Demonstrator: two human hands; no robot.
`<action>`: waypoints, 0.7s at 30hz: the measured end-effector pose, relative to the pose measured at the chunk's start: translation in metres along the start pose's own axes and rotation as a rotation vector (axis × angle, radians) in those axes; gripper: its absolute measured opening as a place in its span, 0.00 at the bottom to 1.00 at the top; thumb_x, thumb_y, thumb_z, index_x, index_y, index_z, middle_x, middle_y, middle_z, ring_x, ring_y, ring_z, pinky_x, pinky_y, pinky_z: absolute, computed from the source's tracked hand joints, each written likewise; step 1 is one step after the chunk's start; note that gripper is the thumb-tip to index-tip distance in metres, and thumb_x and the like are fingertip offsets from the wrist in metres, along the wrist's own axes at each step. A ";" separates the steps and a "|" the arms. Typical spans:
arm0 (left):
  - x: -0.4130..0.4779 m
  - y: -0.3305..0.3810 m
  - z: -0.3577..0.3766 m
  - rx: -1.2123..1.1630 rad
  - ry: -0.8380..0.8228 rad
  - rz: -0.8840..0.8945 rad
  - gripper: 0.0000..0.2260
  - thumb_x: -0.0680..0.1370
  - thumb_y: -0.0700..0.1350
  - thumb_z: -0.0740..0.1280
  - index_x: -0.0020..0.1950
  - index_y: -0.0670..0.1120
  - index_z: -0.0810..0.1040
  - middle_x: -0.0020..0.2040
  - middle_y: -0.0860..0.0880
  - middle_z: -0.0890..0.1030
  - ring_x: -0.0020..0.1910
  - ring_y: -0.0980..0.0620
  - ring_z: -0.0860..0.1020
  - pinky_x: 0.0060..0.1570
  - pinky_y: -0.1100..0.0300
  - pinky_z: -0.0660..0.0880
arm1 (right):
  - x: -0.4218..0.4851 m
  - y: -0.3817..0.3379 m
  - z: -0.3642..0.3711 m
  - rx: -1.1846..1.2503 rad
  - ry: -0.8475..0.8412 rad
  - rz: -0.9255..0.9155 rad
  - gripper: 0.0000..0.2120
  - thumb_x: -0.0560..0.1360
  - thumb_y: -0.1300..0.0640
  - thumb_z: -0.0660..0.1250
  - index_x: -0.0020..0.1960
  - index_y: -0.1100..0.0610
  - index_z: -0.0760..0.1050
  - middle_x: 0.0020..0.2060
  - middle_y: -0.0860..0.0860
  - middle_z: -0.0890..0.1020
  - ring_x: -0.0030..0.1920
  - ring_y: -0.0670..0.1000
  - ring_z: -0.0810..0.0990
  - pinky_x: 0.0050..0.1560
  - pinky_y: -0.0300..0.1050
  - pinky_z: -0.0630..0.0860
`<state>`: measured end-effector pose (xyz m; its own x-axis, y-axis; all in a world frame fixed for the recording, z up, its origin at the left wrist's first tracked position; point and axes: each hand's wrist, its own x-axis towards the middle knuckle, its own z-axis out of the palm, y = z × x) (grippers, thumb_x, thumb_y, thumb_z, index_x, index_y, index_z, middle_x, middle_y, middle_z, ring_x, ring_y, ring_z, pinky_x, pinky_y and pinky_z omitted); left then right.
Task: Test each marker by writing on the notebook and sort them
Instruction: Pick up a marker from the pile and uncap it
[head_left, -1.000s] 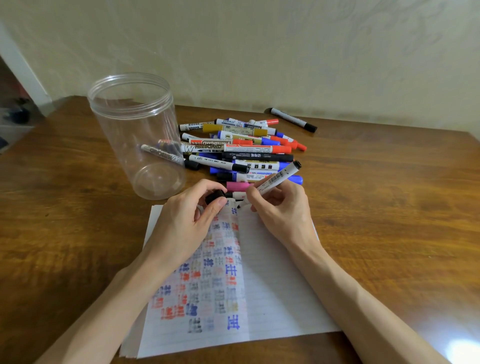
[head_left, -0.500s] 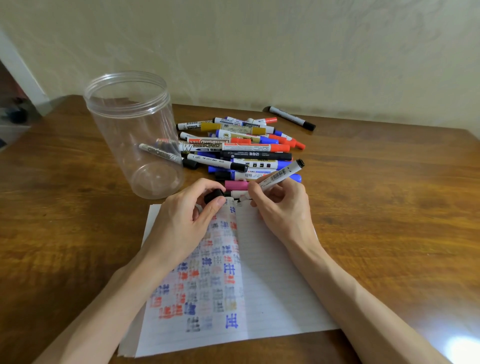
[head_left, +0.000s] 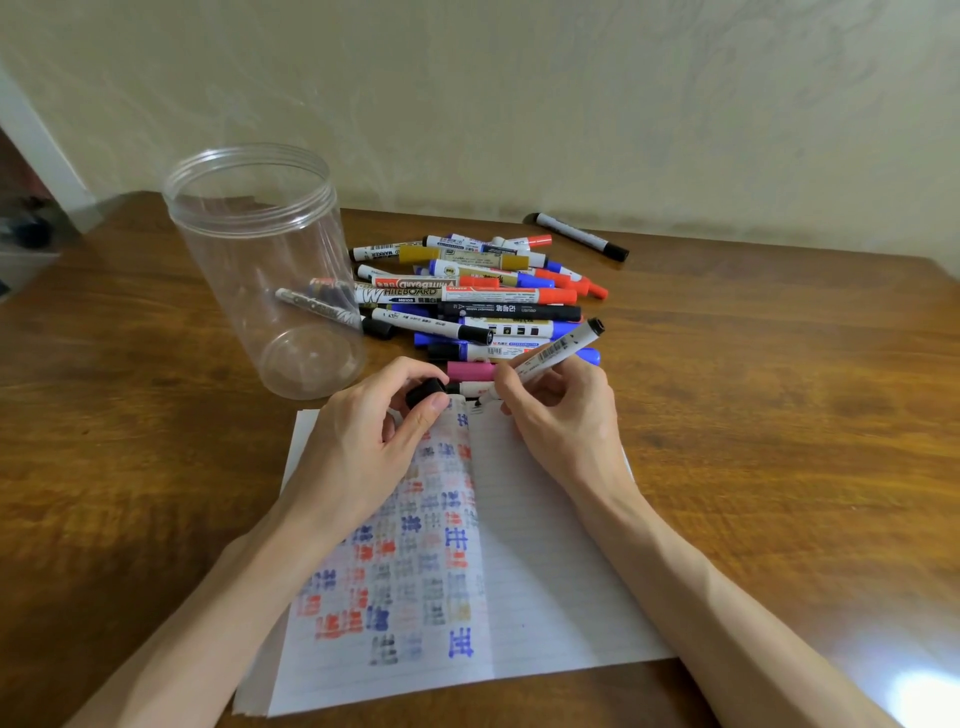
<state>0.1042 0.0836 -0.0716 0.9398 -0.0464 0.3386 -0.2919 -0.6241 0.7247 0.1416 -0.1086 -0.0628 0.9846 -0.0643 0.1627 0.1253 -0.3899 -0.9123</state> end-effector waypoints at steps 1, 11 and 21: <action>0.000 0.000 0.000 0.001 0.000 -0.001 0.13 0.80 0.55 0.65 0.62 0.52 0.80 0.50 0.60 0.83 0.48 0.57 0.82 0.43 0.57 0.79 | 0.000 0.000 0.000 -0.013 -0.004 0.002 0.06 0.77 0.57 0.73 0.41 0.54 0.83 0.34 0.46 0.86 0.35 0.46 0.84 0.35 0.38 0.77; 0.000 0.000 0.000 0.004 0.000 0.001 0.11 0.82 0.53 0.65 0.61 0.52 0.81 0.48 0.59 0.83 0.44 0.54 0.81 0.40 0.57 0.77 | 0.001 0.003 0.000 0.017 0.013 0.016 0.07 0.77 0.57 0.73 0.40 0.55 0.81 0.32 0.47 0.85 0.34 0.45 0.82 0.34 0.34 0.74; 0.001 0.004 0.000 -0.025 -0.045 0.051 0.13 0.82 0.52 0.65 0.65 0.52 0.82 0.55 0.61 0.83 0.54 0.61 0.81 0.46 0.65 0.78 | 0.002 0.001 -0.002 0.096 0.011 0.068 0.05 0.77 0.58 0.72 0.43 0.57 0.83 0.37 0.50 0.87 0.38 0.49 0.85 0.42 0.47 0.82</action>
<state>0.1038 0.0812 -0.0681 0.9304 -0.1130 0.3488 -0.3436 -0.6005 0.7220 0.1437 -0.1112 -0.0628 0.9899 -0.0978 0.1027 0.0698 -0.2942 -0.9532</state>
